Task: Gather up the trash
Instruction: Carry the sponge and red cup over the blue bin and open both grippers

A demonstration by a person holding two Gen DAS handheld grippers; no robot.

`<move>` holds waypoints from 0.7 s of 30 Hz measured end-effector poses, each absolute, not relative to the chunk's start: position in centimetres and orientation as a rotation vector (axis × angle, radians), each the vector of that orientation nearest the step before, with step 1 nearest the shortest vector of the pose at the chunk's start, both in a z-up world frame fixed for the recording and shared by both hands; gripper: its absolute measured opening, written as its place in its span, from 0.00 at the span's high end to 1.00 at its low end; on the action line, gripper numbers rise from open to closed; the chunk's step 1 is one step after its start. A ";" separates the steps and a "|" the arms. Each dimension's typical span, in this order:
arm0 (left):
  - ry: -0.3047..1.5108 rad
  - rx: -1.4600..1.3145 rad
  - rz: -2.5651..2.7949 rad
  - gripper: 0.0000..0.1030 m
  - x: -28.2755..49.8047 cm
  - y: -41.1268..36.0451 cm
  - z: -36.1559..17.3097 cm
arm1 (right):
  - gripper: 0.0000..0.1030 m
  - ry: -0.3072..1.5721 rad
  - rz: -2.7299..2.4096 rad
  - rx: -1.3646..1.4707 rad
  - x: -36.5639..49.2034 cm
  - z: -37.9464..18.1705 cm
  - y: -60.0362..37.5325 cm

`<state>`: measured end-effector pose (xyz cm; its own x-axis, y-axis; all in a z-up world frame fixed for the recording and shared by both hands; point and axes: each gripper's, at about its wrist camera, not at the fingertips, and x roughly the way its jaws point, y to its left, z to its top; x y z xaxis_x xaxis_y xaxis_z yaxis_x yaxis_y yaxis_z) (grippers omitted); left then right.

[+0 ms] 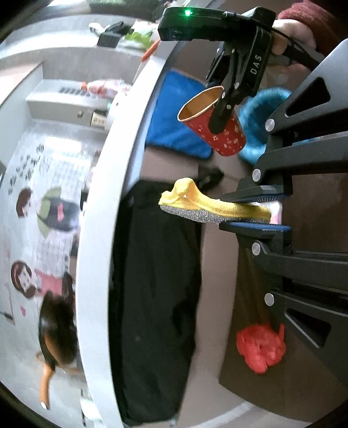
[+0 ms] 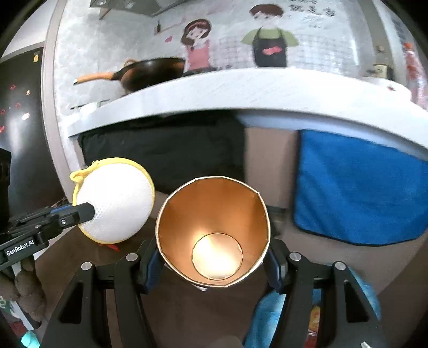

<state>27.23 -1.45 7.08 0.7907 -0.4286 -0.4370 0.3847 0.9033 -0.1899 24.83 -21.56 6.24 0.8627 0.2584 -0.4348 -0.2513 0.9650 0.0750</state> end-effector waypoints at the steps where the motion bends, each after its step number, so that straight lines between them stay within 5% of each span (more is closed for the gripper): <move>1: 0.489 -0.087 -0.448 0.87 27.0 -2.3 7.3 | 0.43 0.453 0.258 0.019 24.6 6.4 -22.0; 21: 0.603 0.009 -0.662 0.87 25.8 -20.6 2.8 | 0.42 0.501 0.011 0.150 18.8 2.8 -39.8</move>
<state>25.84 -20.64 2.80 0.6247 -0.5746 -0.5287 0.5797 0.7949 -0.1789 18.83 -39.82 2.82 0.8774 0.0475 -0.4773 0.0259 0.9889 0.1461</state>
